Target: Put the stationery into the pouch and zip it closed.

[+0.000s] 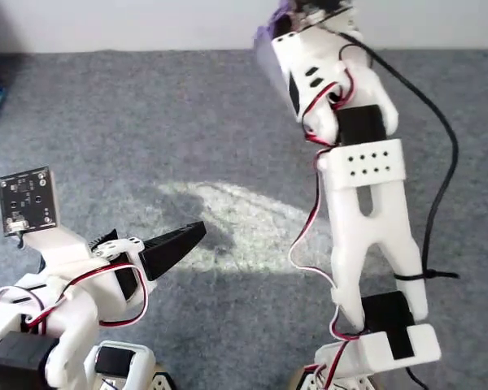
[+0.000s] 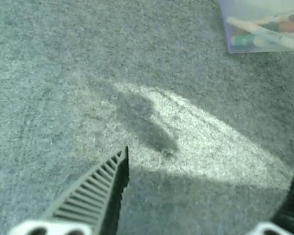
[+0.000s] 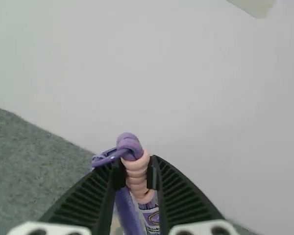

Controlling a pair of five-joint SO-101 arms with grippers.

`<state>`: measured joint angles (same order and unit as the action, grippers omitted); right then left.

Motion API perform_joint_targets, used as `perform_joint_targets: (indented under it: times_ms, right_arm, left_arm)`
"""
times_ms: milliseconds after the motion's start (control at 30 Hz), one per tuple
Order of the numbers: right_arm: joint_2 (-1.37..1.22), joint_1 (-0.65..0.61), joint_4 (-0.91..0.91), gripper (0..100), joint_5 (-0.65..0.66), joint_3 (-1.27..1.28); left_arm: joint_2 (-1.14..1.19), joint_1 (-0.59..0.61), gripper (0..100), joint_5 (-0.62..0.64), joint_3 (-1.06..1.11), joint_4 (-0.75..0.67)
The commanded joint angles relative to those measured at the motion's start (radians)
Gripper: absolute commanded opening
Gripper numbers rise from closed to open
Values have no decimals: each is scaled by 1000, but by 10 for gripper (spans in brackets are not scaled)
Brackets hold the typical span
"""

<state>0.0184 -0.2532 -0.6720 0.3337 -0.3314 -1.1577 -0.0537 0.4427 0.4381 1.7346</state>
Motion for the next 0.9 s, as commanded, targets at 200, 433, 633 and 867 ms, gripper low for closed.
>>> perform_joint_targets:
  times_ms: [200,433,633,867]
  right_arm:
    - [71,-194,-427,8,72,-37]
    - [170,-232,-578,8,74,-35]
    - [231,-239,-616,8,71,-35]
    - [306,-231,-792,8,71,-35]
  left_arm:
    - [-8,-5,471,38,-13,17]
    - [-8,-3,471,38,-12,12]
    - [-8,-5,471,38,-8,11]
    - [-6,-5,471,41,-5,11]
